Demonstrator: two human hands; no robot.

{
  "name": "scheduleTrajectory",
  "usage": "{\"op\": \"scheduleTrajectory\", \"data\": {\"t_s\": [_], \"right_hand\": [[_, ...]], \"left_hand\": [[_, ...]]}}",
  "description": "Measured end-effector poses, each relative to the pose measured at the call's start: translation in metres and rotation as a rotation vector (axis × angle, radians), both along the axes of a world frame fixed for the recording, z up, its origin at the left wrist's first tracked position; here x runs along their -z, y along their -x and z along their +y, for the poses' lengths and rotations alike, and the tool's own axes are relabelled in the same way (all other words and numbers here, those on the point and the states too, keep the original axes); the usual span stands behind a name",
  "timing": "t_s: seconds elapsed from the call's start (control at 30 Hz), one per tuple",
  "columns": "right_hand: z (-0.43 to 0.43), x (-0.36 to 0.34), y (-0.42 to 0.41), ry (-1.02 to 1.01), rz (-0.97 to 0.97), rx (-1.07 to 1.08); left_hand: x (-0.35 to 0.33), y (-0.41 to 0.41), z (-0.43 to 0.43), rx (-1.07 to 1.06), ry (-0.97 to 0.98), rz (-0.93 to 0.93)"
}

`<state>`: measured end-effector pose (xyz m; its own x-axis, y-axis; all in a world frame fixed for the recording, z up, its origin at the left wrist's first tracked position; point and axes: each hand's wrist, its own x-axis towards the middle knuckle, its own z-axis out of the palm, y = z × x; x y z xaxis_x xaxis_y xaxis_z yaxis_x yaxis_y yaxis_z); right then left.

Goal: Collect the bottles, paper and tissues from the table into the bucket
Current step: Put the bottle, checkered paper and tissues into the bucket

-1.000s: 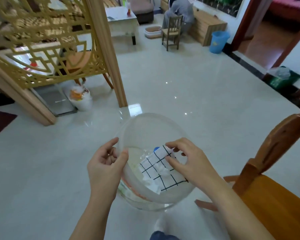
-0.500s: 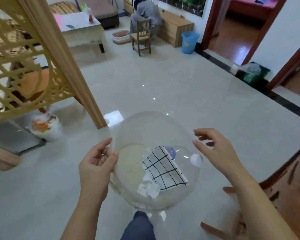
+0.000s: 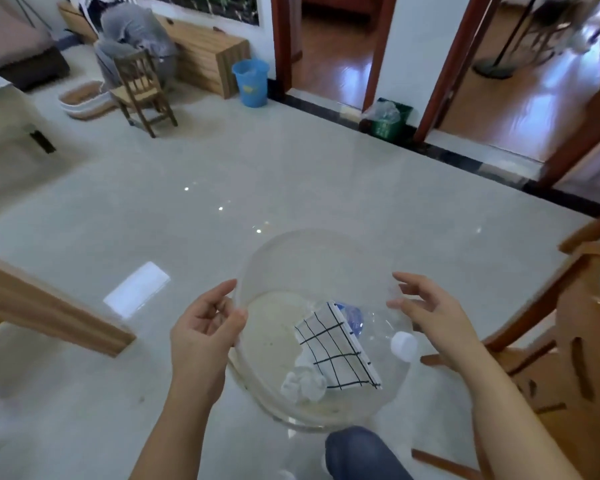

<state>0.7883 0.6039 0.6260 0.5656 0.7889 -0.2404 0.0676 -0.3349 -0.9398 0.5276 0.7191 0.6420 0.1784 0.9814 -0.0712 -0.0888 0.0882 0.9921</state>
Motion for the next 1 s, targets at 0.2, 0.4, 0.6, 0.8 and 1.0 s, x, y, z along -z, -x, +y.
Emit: {"op": "scheduleTrajectory", "data": {"t_s": [0.2,0.4,0.6,0.8,1.0], "right_hand": [[0.031,0.011,-0.082,-0.014,-0.003,0.182],[0.062,0.006,-0.187,-0.083,-0.067,0.371],[0.082,0.0,-0.266,-0.164,-0.084,0.634],[0.107,-0.004,-0.337,-0.16,-0.075,0.789],[0.131,-0.005,-0.412,-0.133,-0.091,0.994]], "left_hand": [[0.008,-0.107,0.076,0.215,-0.013,0.117],[-0.003,-0.24,0.139,0.4,-0.076,0.213],[-0.02,-0.365,0.187,0.516,-0.15,0.19],[-0.02,-0.463,0.227,0.656,-0.145,0.215],[-0.021,-0.577,0.266,0.876,-0.166,0.181]]}}
